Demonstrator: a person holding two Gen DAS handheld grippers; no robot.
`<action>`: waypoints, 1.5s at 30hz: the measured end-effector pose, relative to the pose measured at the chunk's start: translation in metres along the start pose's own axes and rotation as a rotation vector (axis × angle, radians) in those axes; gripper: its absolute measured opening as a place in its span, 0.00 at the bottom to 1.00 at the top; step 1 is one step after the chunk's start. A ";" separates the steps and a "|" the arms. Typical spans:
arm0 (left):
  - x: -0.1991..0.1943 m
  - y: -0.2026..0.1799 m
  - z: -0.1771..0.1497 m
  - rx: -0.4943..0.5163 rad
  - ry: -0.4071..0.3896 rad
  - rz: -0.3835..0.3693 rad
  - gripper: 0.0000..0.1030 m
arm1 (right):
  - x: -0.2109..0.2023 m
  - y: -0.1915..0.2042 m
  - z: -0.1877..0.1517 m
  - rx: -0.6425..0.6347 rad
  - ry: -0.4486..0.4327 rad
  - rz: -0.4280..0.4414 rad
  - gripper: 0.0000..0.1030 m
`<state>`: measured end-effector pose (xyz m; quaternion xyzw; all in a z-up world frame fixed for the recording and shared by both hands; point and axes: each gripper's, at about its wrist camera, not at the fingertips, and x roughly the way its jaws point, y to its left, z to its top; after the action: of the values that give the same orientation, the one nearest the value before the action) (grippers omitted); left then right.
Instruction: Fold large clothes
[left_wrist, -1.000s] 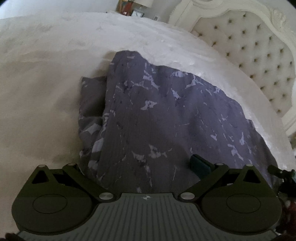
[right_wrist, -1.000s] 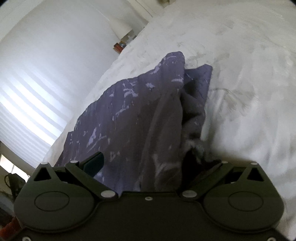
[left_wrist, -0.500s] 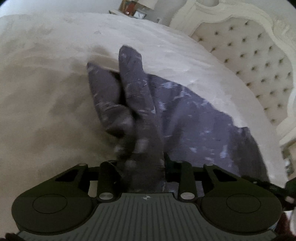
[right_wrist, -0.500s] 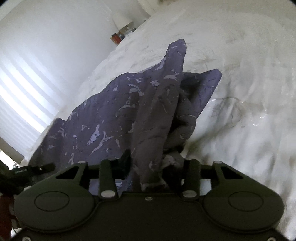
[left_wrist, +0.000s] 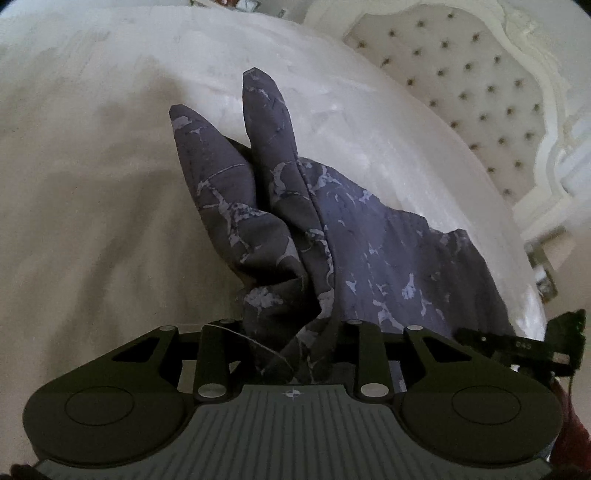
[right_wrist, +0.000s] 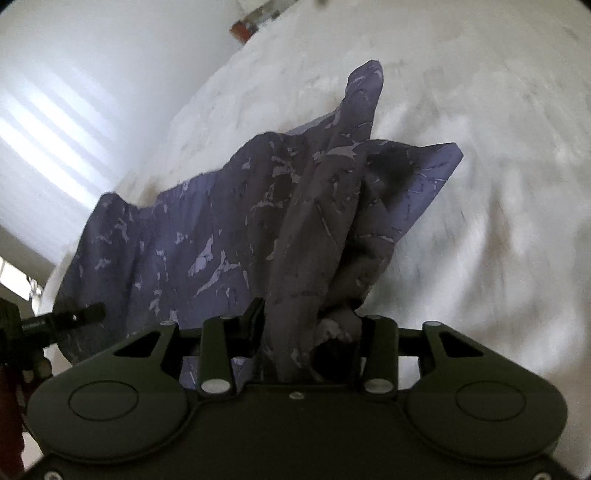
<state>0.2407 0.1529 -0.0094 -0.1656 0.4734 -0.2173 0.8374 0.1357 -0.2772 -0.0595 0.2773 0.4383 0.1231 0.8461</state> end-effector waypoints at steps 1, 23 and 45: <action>-0.006 0.001 -0.007 -0.007 0.010 -0.005 0.29 | -0.007 0.000 -0.009 0.001 0.014 0.000 0.51; 0.017 0.035 -0.050 -0.006 -0.112 0.205 0.76 | -0.029 -0.028 -0.040 0.066 -0.106 -0.052 0.78; -0.017 0.010 -0.074 0.053 -0.265 0.277 1.00 | -0.010 -0.031 -0.058 -0.044 -0.133 -0.027 1.00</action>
<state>0.1707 0.1655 -0.0387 -0.1037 0.3713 -0.0887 0.9184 0.0820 -0.2860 -0.0977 0.2602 0.3819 0.1025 0.8808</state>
